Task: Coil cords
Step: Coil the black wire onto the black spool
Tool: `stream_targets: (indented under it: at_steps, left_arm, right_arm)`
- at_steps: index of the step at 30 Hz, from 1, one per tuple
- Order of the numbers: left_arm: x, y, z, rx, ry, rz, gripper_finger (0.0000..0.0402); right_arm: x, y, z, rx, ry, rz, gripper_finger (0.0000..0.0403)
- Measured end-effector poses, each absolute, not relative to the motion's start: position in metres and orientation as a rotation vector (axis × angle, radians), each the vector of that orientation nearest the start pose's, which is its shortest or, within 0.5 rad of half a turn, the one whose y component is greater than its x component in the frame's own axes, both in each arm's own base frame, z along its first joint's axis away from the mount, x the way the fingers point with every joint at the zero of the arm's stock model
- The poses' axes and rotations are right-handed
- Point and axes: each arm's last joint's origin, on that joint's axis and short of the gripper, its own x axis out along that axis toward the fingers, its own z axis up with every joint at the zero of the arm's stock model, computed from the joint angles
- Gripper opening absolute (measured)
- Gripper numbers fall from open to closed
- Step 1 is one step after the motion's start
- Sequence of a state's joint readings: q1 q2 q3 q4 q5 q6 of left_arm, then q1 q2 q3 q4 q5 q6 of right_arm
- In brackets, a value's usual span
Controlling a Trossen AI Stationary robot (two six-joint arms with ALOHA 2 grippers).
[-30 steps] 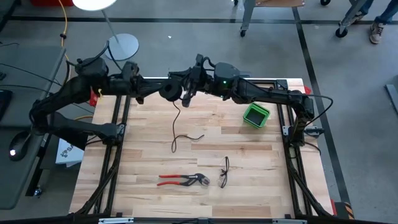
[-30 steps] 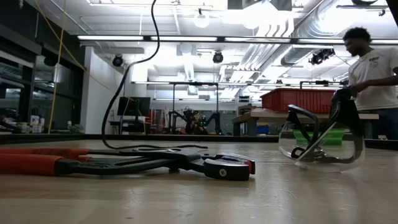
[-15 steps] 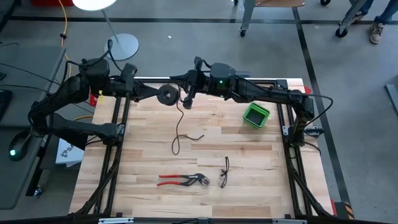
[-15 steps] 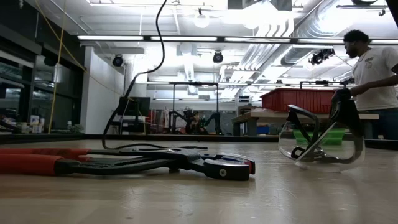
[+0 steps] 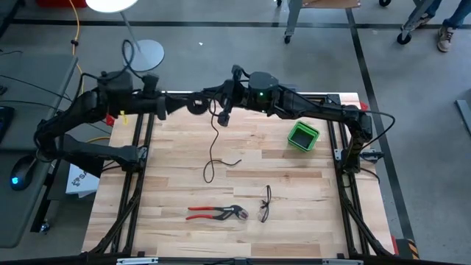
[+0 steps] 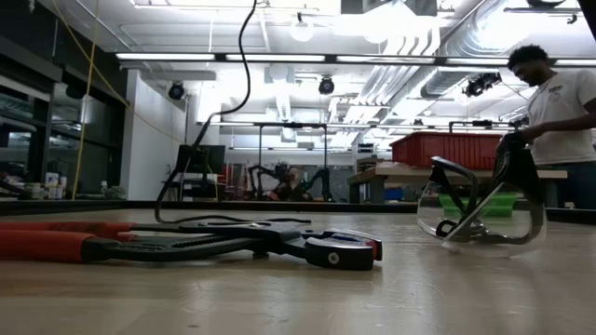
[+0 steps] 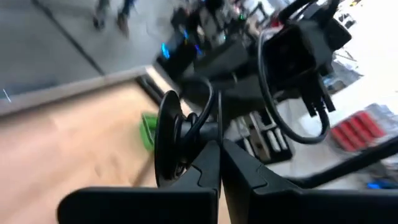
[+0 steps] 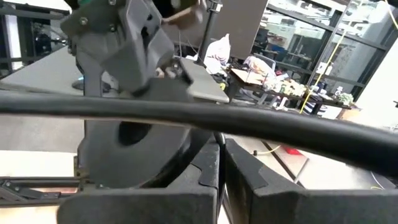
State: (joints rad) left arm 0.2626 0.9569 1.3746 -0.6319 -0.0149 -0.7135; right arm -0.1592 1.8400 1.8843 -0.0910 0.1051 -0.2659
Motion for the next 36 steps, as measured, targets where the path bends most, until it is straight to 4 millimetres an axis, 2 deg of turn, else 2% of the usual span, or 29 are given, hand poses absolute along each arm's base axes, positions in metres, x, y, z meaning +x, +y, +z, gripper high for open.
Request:
stream_targets:
  at_steps: [4, 12, 15, 21, 25, 29, 36]
  left_arm:
    - [0.157, 0.045, 0.459, -0.588, 0.051, 0.381, 0.0]
    - [0.157, 0.047, 0.474, -0.412, -0.093, 0.402, 0.0]
    - [0.157, 0.047, 0.479, -0.364, -0.142, 0.423, 0.0]
    - [0.154, 0.047, 0.493, -0.297, -0.274, 0.415, 0.0]
    - [0.153, 0.047, 0.5, -0.285, -0.344, 0.404, 0.0]
    - [0.151, 0.046, 0.506, -0.284, -0.405, 0.395, 0.0]
    - [0.156, 0.048, 0.507, -0.335, -0.442, 0.374, 0.0]
  right_arm:
    - [0.422, -0.074, 0.424, -0.256, 0.087, -0.263, 0.0]
    - [0.421, -0.075, 0.426, -0.151, 0.067, -0.266, 0.0003]
    - [0.418, -0.075, 0.428, -0.115, 0.063, -0.267, 0.0026]
    - [0.415, -0.077, 0.428, -0.064, 0.08, -0.271, 0.0116]
    - [0.415, -0.077, 0.423, -0.047, 0.128, -0.277, 0.016]
    - [0.415, -0.077, 0.422, -0.03, 0.133, -0.278, 0.0172]
    - [0.416, -0.075, 0.43, 0.056, 0.037, -0.207, 0.0172]
